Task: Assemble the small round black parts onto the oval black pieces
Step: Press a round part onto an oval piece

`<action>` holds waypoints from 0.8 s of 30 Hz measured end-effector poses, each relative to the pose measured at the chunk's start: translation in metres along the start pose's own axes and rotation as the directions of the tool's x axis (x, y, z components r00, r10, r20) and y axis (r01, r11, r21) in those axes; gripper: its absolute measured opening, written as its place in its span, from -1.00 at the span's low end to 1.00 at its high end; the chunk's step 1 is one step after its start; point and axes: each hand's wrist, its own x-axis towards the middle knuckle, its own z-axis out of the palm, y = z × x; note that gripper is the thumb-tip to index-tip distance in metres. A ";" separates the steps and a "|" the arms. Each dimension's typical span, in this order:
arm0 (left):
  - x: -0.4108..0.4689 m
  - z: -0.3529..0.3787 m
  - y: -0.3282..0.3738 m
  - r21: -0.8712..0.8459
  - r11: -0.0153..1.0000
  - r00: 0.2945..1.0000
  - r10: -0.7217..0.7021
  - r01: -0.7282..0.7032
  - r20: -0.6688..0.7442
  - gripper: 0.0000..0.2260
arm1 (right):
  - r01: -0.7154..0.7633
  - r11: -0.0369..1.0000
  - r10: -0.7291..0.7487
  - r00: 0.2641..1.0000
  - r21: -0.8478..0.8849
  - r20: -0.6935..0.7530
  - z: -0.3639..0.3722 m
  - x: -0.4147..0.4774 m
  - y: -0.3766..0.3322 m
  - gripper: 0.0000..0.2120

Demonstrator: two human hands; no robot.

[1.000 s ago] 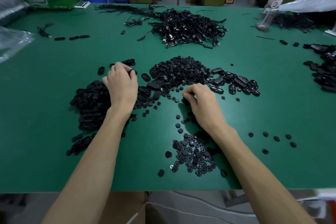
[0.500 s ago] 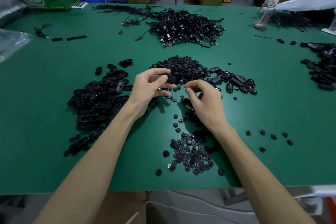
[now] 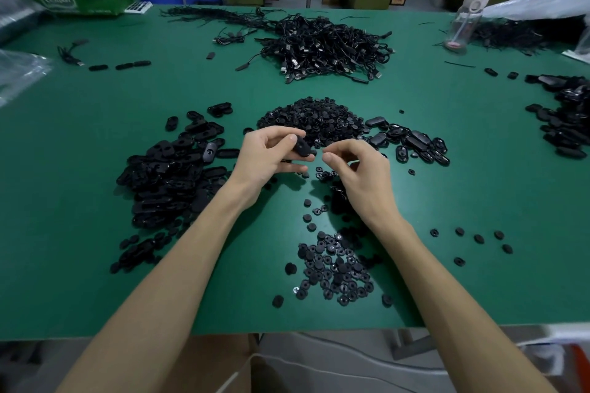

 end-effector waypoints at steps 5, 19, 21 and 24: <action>0.000 0.001 0.000 0.019 1.000 1.000 -0.021 0.021 -0.012 -0.84 | -0.012 0.999 0.012 1.000 0.050 -0.002 0.000 -0.001 -0.001 -0.92; -0.005 0.013 -0.003 -0.107 0.993 0.998 -0.045 0.040 -0.050 -0.85 | -0.024 0.994 0.029 0.998 0.104 -0.054 -0.004 0.000 0.001 -0.95; -0.005 0.013 -0.002 -0.107 0.993 0.997 -0.062 0.058 -0.037 -0.83 | -0.015 0.995 0.021 0.998 0.103 -0.055 -0.002 -0.001 0.000 -0.96; -0.006 0.015 -0.002 -0.037 0.998 0.999 -0.043 0.042 -0.022 -0.83 | -0.011 0.994 0.018 0.998 0.111 -0.066 -0.001 -0.002 0.000 -0.95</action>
